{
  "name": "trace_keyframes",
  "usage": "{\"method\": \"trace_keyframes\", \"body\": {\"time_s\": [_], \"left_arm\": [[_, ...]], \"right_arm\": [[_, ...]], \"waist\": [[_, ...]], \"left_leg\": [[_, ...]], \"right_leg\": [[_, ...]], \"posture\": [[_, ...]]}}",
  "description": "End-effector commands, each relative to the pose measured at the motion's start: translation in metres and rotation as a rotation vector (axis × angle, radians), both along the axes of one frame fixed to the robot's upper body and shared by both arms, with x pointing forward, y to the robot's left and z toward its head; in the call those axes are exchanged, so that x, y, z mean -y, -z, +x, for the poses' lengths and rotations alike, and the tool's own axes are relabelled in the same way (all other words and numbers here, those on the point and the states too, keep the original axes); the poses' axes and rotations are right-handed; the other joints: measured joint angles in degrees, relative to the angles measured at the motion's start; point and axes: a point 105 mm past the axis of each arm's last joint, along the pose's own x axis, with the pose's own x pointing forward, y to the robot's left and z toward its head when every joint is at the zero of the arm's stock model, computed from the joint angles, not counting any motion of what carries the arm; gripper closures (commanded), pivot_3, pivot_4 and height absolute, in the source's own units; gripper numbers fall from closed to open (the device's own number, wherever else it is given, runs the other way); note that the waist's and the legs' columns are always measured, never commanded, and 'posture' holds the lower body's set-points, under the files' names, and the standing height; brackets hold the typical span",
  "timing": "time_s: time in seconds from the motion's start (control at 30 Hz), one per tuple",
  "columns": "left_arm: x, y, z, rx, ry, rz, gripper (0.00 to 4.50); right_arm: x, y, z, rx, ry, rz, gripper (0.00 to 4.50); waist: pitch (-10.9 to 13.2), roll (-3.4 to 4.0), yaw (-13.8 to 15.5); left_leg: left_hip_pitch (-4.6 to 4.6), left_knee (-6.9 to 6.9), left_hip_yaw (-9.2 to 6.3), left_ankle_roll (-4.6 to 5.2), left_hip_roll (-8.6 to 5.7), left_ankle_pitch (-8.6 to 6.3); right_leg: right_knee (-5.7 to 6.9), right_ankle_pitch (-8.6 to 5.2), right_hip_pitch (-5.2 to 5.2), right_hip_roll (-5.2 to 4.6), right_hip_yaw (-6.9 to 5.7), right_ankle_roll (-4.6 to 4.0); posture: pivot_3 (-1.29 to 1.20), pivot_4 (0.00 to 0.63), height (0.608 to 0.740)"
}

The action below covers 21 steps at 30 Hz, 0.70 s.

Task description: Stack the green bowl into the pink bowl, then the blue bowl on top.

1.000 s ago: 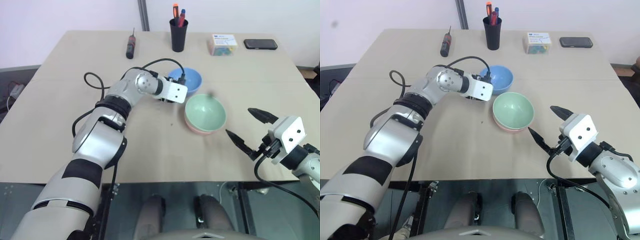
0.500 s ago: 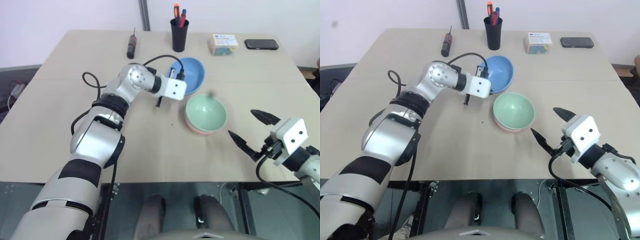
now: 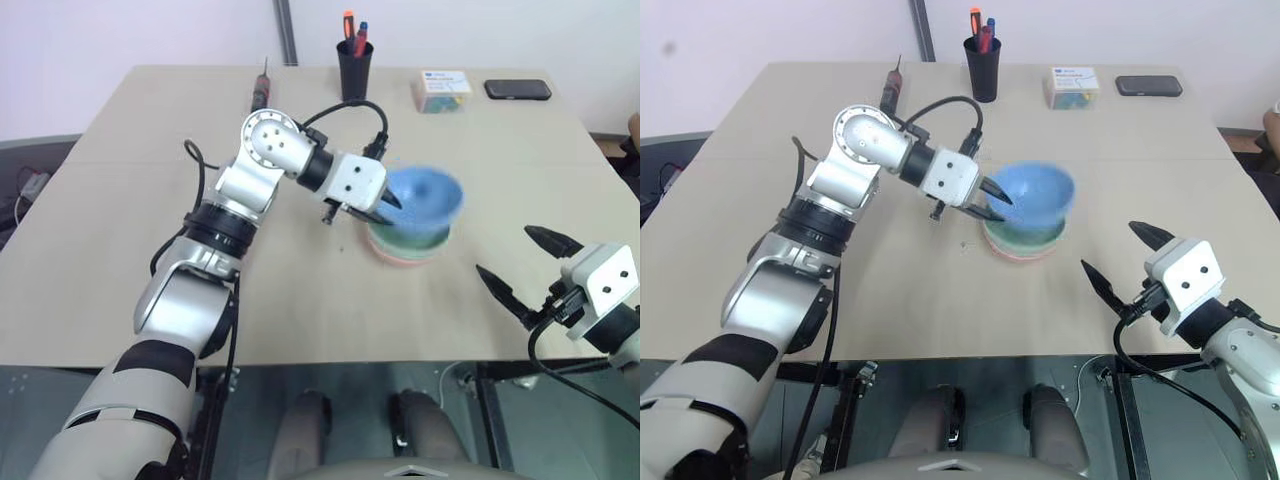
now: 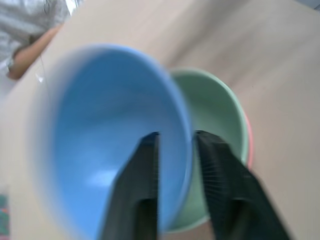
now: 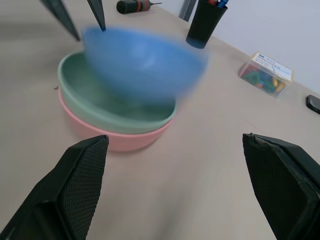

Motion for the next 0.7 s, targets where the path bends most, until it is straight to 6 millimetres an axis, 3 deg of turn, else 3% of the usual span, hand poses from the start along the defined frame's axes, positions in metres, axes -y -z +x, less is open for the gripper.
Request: {"method": "trace_keyframes", "body": {"time_s": [0.03, 0.07, 0.23, 0.3, 0.4, 0.5, 0.53, 0.57, 0.6, 0.7], "left_arm": [[0.009, -0.022, -0.008, 0.029, 0.013, -0.107, 1.55], [0.009, -0.027, -0.008, 0.012, -0.008, -0.137, 1.17], [-0.006, -0.046, -0.014, -0.093, -0.122, -0.277, 1.17], [-0.017, -0.044, -0.014, -0.184, -0.219, -0.349, 1.17], [-0.031, -0.045, -0.019, -0.228, -0.284, -0.594, 1.17], [-0.056, -0.026, -0.014, -0.284, -0.475, -0.663, 1.17], [-0.063, -0.021, -0.018, -0.334, -0.489, -0.688, 0.66], [-0.07, -0.013, -0.021, -0.348, -0.524, -0.695, 0.51], [-0.078, -0.004, -0.021, -0.345, -0.576, -0.694, 0.06], [-0.102, 0.014, -0.026, -0.341, -0.723, -0.722, 0.06]], "right_arm": [[-0.007, -0.009, -0.001, 0.039, -0.038, -0.018, 0.0], [-0.008, -0.008, 0.0, 0.035, -0.045, -0.02, 0.0], [-0.011, -0.003, 0.006, 0.01, -0.077, -0.029, 0.0], [-0.01, 0.002, 0.009, -0.018, -0.097, -0.026, 0.0], [-0.007, 0.009, 0.015, -0.068, -0.145, -0.034, 0.0], [0.002, 0.009, 0.028, -0.078, -0.151, -0.001, 0.0], [0.004, 0.009, 0.031, -0.081, -0.155, 0.002, 0.0], [0.005, 0.009, 0.034, -0.087, -0.165, 0.012, 0.0], [0.007, 0.01, 0.035, -0.098, -0.18, 0.023, 0.0], [0.013, 0.012, 0.037, -0.13, -0.209, 0.022, 0.0]], "waist": [[0.0, 0.0, 0.0], [0.0, 0.0, 0.1], [0.0, 0.0, -0.1], [0.0, 0.04, -0.4], [0.0, 0.07, -0.3], [0.0, 0.03, -0.2], [0.0, 0.02, -0.1], [0.0, 0.01, 0.0], [0.0, 0.02, 0.0], [0.0, 0.02, 0.1]], "left_leg": [[-0.02, 0.0, 0.0, 0.0, 0.0, 0.0], [-0.04, 0.0, -0.01, 0.0, 0.0, 0.0], [-0.07, 0.0, -0.06, 0.0, 0.0, 0.0], [-0.02, 0.0, -0.02, 0.0, 0.02, 0.0], [0.1, -0.02, 0.01, 0.0, 0.04, 0.0], [0.17, -0.02, 0.01, 0.0, 0.05, 0.0], [0.21, -0.02, 0.01, 0.0, 0.05, 0.0], [0.24, -0.02, 0.02, 0.0, 0.04, 0.0], [0.23, -0.02, 0.05, 0.0, 0.04, 0.0], [0.32, -0.12, 0.06, 0.0, 0.04, 0.0]], "right_leg": [[-0.03, 0.0, 0.0, 0.0, 0.0, 0.0], [-0.04, 0.0, 0.0, -0.01, -0.01, 0.0], [-0.05, 0.0, -0.04, -0.02, -0.06, 0.0], [-0.03, 0.0, -0.03, -0.01, 0.0, 0.0], [0.02, 0.0, 0.03, -0.02, 0.05, 0.0], [0.02, 0.0, 0.08, -0.03, 0.08, 0.0], [0.04, 0.0, 0.09, -0.03, 0.11, 0.0], [0.05, 0.0, 0.11, -0.03, 0.11, 0.0], [0.03, 0.0, 0.12, -0.03, 0.06, -0.01], [-0.01, 0.0, 0.14, -0.06, 0.15, -0.01]], "posture": [[0.0, 0.15, 0.74], [0.0, 0.15, 0.74], [0.0, 0.15, 0.74], [0.0, 0.15, 0.74], [0.0, 0.15, 0.74], [0.0, 0.15, 0.74], [0.0, 0.15, 0.74], [0.0, 0.15, 0.74], [0.0, 0.15, 0.74], [0.0, 0.15, 0.74]]}}
